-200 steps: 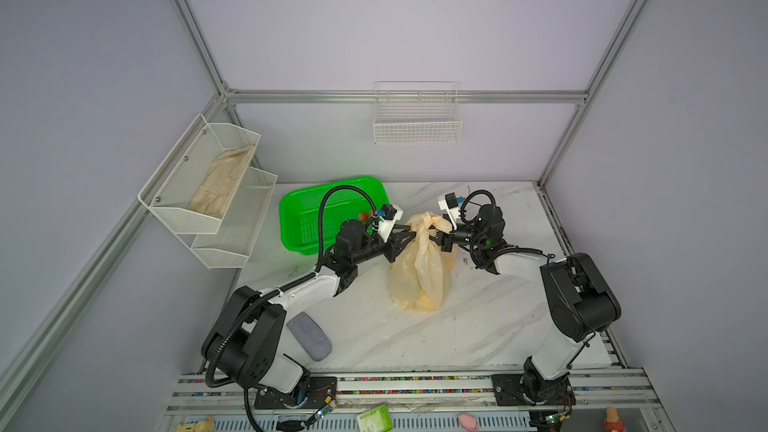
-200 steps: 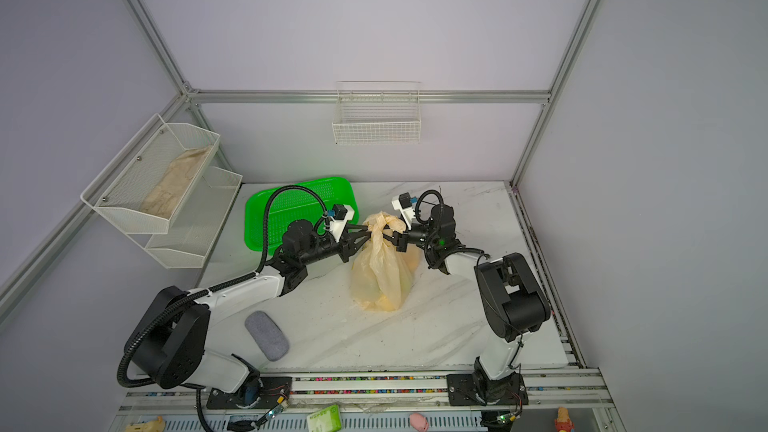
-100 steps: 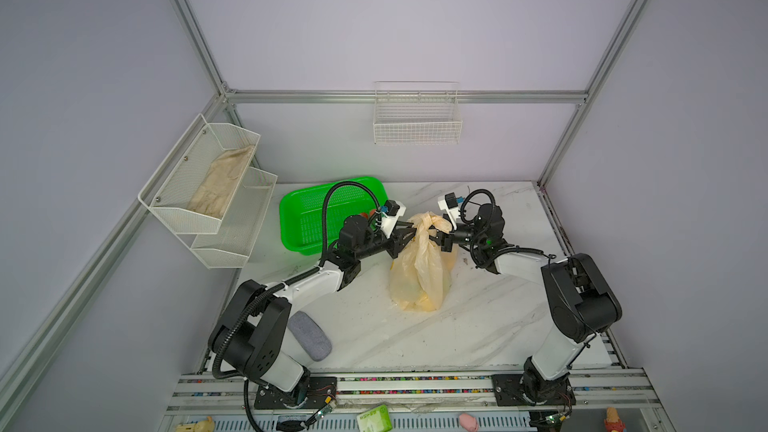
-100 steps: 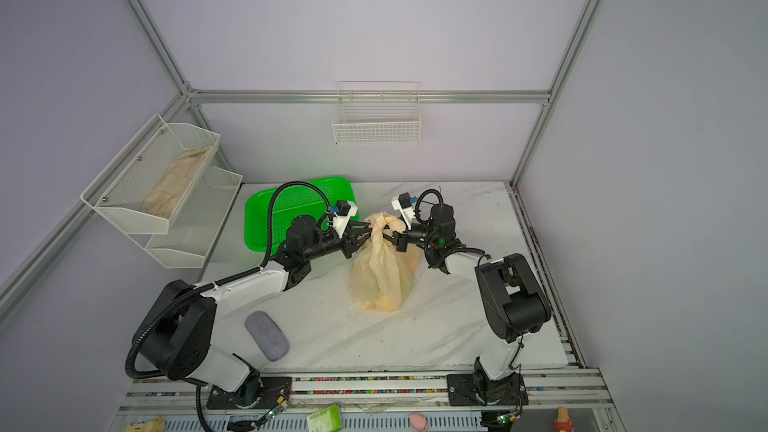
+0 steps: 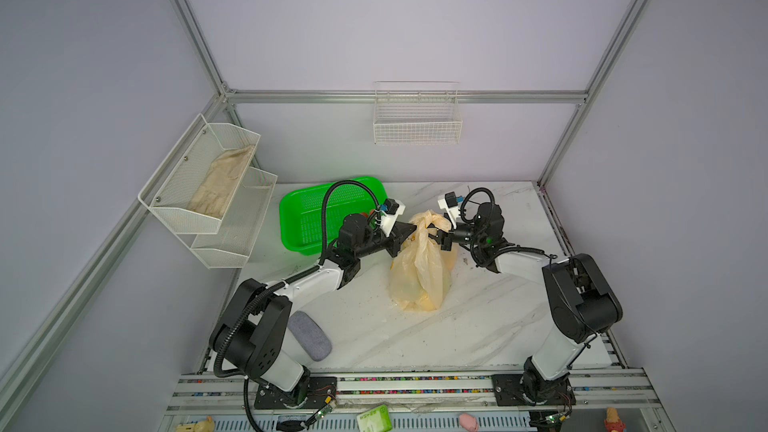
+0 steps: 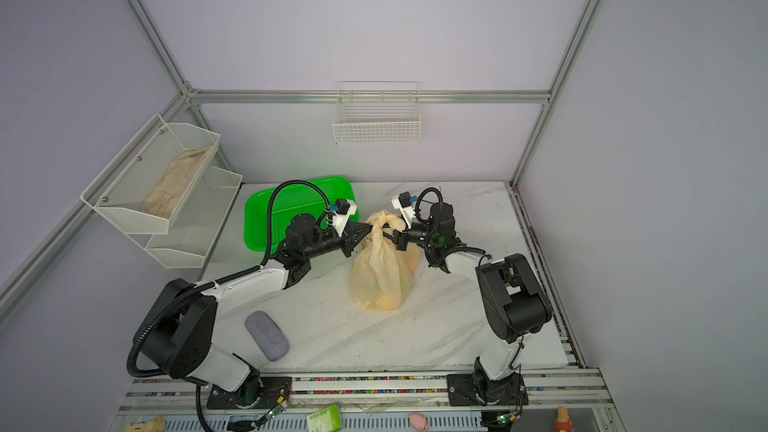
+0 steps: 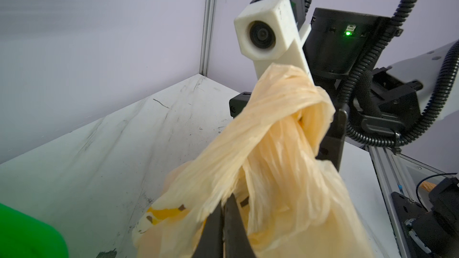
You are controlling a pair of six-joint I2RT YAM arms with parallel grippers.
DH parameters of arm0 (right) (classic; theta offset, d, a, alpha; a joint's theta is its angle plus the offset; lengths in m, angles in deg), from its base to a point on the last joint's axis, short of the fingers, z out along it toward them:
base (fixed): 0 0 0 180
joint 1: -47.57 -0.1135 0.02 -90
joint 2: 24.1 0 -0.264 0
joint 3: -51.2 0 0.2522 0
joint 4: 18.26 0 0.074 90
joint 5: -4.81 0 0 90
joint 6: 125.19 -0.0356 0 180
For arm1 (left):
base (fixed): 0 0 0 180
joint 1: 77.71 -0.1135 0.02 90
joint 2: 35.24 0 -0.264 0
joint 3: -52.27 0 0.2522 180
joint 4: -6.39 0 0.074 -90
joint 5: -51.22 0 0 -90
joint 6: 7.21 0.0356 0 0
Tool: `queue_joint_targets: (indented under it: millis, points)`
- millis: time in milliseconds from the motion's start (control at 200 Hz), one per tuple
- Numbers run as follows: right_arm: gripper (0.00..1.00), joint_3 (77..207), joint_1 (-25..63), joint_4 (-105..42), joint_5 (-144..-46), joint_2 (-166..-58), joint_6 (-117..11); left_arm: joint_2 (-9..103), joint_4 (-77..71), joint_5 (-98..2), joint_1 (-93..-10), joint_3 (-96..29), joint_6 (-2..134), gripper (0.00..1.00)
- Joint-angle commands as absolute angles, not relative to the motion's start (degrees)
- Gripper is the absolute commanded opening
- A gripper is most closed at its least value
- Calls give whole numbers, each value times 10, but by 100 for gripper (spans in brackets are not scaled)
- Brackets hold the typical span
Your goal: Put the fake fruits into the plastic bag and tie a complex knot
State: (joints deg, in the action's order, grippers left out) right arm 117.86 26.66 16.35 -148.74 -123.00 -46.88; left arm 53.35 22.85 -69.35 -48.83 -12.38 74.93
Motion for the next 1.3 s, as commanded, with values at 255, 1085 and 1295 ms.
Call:
queue_joint_targets:
  millis: [255,1085,1295]
  points:
    - [2,1187,269,159,-1480,-1198,-456,492,218,-645,-490,-141,767,0]
    - [66,1127,294,-170,-1185,-1002,-305,487,211,-633,-490,-132,752,0]
    - [71,1103,293,-228,-1147,-910,-329,492,213,-650,-490,-139,751,0]
